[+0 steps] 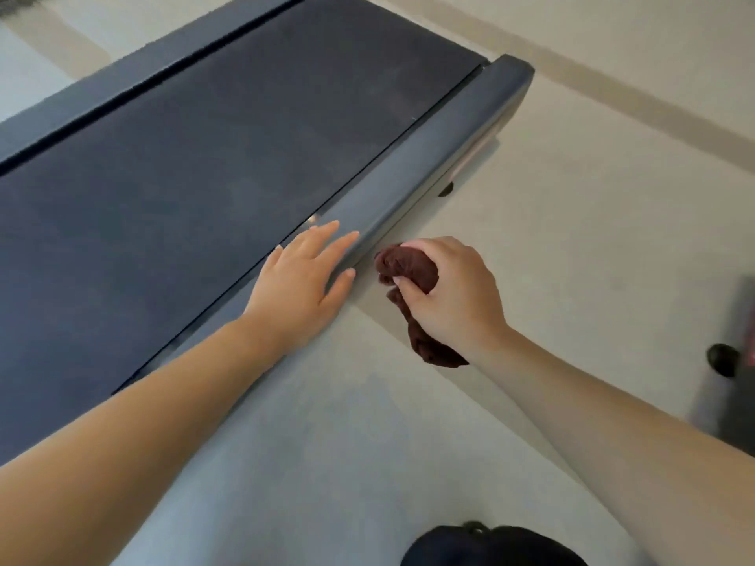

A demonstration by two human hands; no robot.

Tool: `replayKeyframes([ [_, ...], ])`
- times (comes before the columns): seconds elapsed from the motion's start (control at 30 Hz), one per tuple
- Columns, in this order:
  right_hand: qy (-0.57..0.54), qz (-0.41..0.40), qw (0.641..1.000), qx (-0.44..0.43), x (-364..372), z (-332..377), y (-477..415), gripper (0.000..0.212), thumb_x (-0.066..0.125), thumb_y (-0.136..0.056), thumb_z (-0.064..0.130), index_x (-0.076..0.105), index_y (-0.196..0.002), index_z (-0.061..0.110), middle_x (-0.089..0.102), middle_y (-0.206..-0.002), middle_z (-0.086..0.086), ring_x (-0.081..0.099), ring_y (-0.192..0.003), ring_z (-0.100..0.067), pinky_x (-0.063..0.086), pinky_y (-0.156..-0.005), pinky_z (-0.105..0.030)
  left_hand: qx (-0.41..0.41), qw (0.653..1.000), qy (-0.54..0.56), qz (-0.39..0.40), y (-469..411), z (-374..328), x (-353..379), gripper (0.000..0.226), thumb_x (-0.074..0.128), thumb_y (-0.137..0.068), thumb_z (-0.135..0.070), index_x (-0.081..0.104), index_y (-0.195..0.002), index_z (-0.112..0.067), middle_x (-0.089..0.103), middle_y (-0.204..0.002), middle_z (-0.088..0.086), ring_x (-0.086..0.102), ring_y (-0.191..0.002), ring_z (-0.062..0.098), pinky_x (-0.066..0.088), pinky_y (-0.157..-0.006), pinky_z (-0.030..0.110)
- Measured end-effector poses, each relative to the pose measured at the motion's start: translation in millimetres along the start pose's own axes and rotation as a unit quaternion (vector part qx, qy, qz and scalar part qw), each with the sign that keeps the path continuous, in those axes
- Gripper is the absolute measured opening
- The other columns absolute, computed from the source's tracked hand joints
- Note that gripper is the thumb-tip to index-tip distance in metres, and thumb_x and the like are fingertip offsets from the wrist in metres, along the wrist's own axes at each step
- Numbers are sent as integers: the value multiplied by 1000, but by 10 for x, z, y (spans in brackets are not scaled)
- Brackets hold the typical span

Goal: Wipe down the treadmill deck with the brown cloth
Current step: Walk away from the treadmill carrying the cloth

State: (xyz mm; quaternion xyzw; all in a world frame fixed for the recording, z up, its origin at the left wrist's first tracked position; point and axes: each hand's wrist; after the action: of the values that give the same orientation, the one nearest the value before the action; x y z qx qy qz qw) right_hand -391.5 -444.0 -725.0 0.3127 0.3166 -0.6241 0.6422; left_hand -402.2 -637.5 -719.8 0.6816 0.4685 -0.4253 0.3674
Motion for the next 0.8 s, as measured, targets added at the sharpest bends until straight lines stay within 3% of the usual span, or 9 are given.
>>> replayKeyframes([
  [0.27, -26, -31, 996, 79, -1469, 137, 190, 35, 63, -83, 35, 60, -117, 32, 59, -116, 9, 53, -107, -19, 47, -87, -43, 46, 997, -13, 64, -149, -1377, -885, 56, 23, -93, -45, 25, -146, -29, 22, -155, -3, 17, -143, 19, 18, -114, 51],
  [0.5, -60, -53, 980, 184, -3212, 532, 617, 37, 63, -85, 34, 58, -122, 29, 57, -120, 7, 51, -113, -20, 45, -91, -44, 17, 987, 2, 159, 96, -2695, -2100, 55, 24, -95, -44, 22, -148, -27, 24, -155, 1, 22, -142, 22, 24, -112, 52],
  [0.67, -59, -78, 972, 212, -4293, 835, 822, 37, 63, -84, 35, 58, -121, 30, 58, -120, 9, 51, -112, -18, 45, -91, -41, 30, 986, 12, 163, 143, -3434, -2970, 54, 25, -96, -44, 24, -147, -26, 26, -154, 1, 23, -141, 21, 24, -113, 50],
  [0.8, -67, -96, 969, 216, -4767, 1077, 623, 37, 64, -84, 33, 59, -120, 28, 58, -119, 8, 51, -111, -18, 45, -92, -40, 69, 986, 0, 153, -74, -3636, -3556, 54, 26, -96, -43, 25, -147, -25, 28, -153, 1, 26, -140, 20, 27, -111, 50],
])
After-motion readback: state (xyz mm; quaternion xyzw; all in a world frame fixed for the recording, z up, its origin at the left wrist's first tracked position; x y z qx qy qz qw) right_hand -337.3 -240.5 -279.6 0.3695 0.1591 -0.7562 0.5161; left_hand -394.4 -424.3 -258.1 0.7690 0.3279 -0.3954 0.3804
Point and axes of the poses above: each hand's wrist, its own y-axis away from the middle knuckle, its own x-axis out of the palm, z = x × y
